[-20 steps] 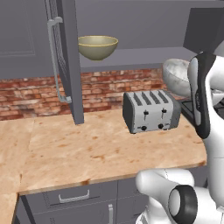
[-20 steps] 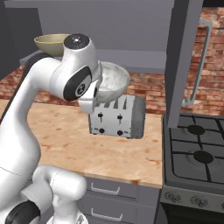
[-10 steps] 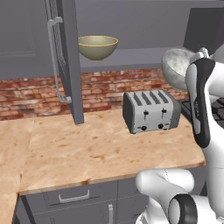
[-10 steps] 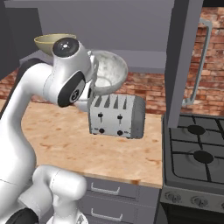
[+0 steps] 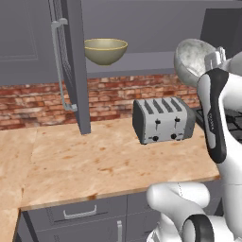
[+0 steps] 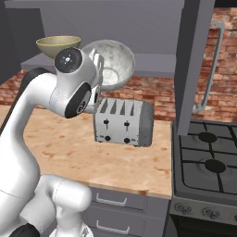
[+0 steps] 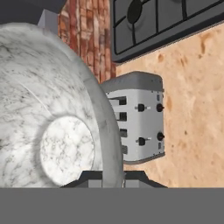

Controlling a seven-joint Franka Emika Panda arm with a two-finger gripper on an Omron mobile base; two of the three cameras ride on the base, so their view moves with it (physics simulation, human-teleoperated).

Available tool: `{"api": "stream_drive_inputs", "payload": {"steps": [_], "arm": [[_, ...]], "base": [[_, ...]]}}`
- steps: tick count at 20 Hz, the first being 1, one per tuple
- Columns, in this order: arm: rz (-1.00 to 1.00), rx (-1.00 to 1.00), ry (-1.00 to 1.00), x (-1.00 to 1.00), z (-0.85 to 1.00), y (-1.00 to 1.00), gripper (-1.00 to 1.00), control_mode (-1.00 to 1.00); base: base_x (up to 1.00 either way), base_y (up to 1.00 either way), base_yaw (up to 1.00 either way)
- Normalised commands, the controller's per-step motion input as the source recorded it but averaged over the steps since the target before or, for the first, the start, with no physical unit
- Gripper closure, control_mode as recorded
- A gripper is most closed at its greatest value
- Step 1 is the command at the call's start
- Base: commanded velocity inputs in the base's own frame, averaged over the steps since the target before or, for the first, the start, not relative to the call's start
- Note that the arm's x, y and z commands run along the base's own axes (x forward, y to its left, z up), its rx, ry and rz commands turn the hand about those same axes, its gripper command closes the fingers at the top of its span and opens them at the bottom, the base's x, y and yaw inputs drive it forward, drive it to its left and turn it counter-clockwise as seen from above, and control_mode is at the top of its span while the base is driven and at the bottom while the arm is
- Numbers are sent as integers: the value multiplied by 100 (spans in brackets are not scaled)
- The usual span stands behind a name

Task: Open the cabinet. Pick the bowls from the counter and place them in the cabinet. Then close the cabinet.

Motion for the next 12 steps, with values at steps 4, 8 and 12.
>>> {"api": "stream_drive_inputs", "payload": {"steps": [4,8,12], "arm": [[0,0,-8,19,11,0,100,-100],[0,0,0,25,7,0,100,-100],[0,0,-4,29,5,0,100,-100]], "base": [[0,0,0],[0,0,0],[0,0,0]]}}
